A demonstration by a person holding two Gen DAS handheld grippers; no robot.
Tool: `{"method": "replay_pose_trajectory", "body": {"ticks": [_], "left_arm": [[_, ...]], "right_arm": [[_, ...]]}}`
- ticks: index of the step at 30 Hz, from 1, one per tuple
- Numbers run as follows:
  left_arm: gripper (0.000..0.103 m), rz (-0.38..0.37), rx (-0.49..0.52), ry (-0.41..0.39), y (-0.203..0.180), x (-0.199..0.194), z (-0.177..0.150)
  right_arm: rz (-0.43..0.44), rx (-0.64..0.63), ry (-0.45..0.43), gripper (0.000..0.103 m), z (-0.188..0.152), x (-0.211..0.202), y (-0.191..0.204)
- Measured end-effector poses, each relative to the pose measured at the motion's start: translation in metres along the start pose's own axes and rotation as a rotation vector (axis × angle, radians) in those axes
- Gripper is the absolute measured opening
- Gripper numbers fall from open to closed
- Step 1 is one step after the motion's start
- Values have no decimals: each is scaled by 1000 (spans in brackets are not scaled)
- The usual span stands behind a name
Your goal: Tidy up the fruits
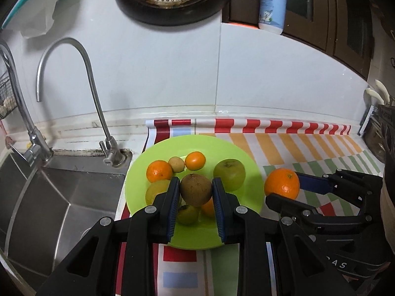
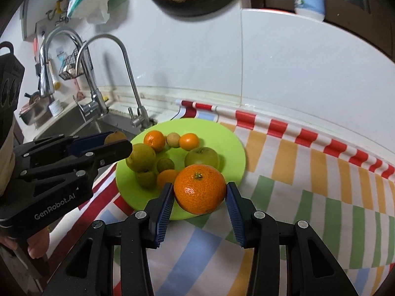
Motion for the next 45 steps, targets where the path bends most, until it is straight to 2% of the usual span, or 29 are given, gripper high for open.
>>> {"method": "replay_pose_trajectory", "body": {"ticks": [13, 21, 22, 23, 25, 29, 33, 39, 42, 45], "left_arm": [[27, -15, 15, 30, 3, 44, 7], [27, -30, 28, 59, 0, 68, 7], [28, -31, 28, 61, 0, 70, 7], [35, -27, 27, 62, 1, 71, 7], [40, -16, 17, 50, 4, 68, 9], [43, 43, -7, 20, 15, 53, 11], [45, 82, -20, 1, 21, 34, 6], [48, 85, -38, -12, 18, 8, -4], [50, 82, -39, -24, 12, -6, -8], [54, 78, -38, -36, 5, -20, -12]], "right_arm": [[29, -2, 42, 44, -1, 42, 3], [35, 8, 45, 44, -2, 52, 0], [37, 10, 44, 44, -2, 53, -1], [39, 11, 43, 44, -1, 54, -1], [40, 11, 40, 44, 0, 55, -1], [47, 23, 28, 45, 1, 53, -1], [41, 26, 5, 51, 3, 44, -3], [-10, 21, -41, 52, 4, 19, -6], [-45, 28, -70, 61, 4, 1, -11], [-69, 35, -92, 61, 3, -18, -14]]}}
Point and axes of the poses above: each gripper's, at about its wrist camera, not at the fingertips, and x roughly the way its jaws point, y to its left, z to its top, the point moved 10 cm from there along x, roughly the way its jaws point, and after that the axes turned 6 degrees about -x, right-handed, at the moved point
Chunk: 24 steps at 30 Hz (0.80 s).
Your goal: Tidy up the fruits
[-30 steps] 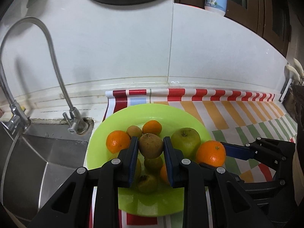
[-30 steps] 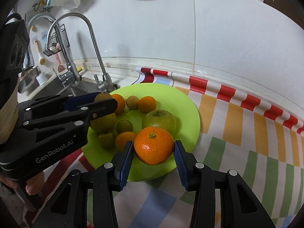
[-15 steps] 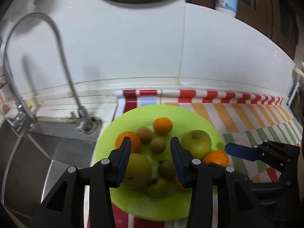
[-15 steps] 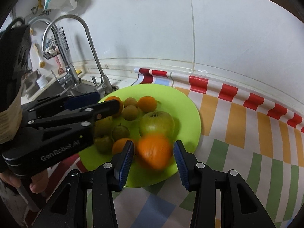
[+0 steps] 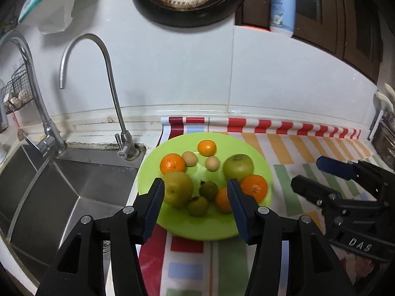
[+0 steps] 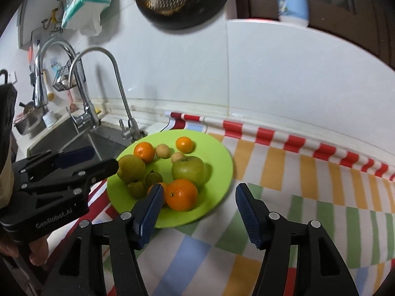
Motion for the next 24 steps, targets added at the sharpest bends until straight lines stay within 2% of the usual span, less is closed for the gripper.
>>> {"method": "replay_pose_trajectory", "body": {"ticks": [2, 5, 7, 11, 15, 24], "left_arm": [[55, -7, -4, -8, -4, -11, -4], [56, -14, -11, -10, -9, -24, -9], [57, -17, -15, -14, -14, -34, -13], [65, -21, -17, -27, -23, -53, -20], [68, -38, -13, -46, -36, -74, -26], [82, -74, 53, -97, -68, -112, -38]], "right_arm": [[-12, 5, -13, 62, -1, -13, -2], [-44, 18, -40, 69, -2, -35, -7], [-67, 24, -57, 69, -5, -49, -11], [-111, 34, -66, 73, -13, -73, -19], [-151, 54, -81, 74, -23, -97, -28], [-257, 84, -91, 81, -53, -154, -43]]}}
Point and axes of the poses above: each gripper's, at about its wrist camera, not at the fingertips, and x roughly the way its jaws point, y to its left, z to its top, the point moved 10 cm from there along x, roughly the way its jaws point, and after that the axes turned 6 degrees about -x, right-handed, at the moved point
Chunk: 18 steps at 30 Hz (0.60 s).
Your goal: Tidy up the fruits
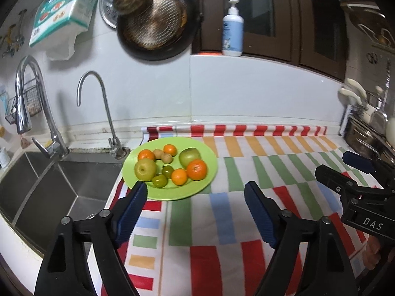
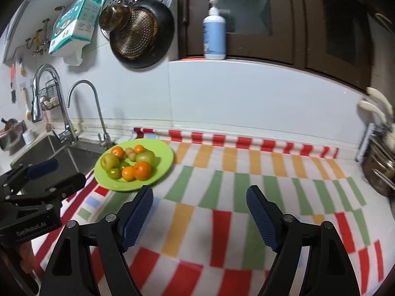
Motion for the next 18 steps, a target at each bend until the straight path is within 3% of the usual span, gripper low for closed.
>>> {"method": "replay_pose_trajectory", "body": {"ticks": [9, 18], "left_arm": [[92, -43, 25, -24, -24, -31, -4], [102, -34, 68, -56, -33, -52, -2]], "right_arm": [[-44, 44, -6, 82, -19, -43, -20], [-65, 63, -20, 82, -25, -67, -25]]}}
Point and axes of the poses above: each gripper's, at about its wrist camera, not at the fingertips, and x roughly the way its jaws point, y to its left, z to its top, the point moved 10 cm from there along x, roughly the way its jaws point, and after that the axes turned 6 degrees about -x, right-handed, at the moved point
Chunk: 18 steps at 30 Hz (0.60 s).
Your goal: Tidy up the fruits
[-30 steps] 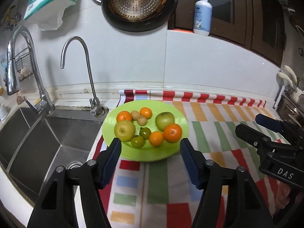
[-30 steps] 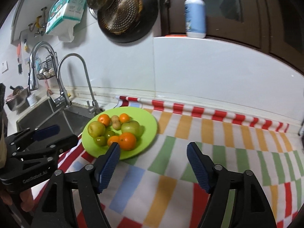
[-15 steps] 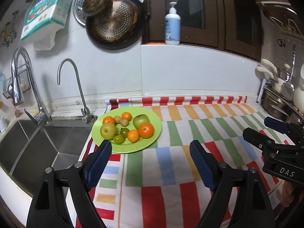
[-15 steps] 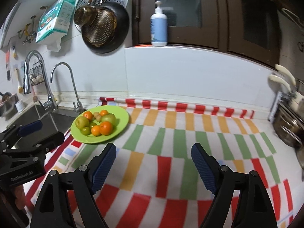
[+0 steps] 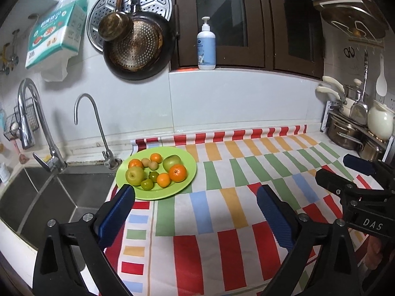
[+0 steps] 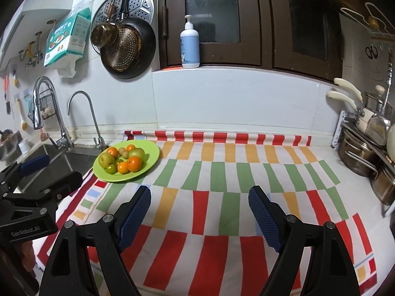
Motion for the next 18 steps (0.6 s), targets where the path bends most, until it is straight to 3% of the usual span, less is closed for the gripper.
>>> {"method": "replay_pose_trajectory", "body": {"ticks": [18], "left_arm": [[103, 12, -15, -7, 1, -20, -6]], "right_arm": [[6, -14, -10, 82, -4, -18, 2]]}}
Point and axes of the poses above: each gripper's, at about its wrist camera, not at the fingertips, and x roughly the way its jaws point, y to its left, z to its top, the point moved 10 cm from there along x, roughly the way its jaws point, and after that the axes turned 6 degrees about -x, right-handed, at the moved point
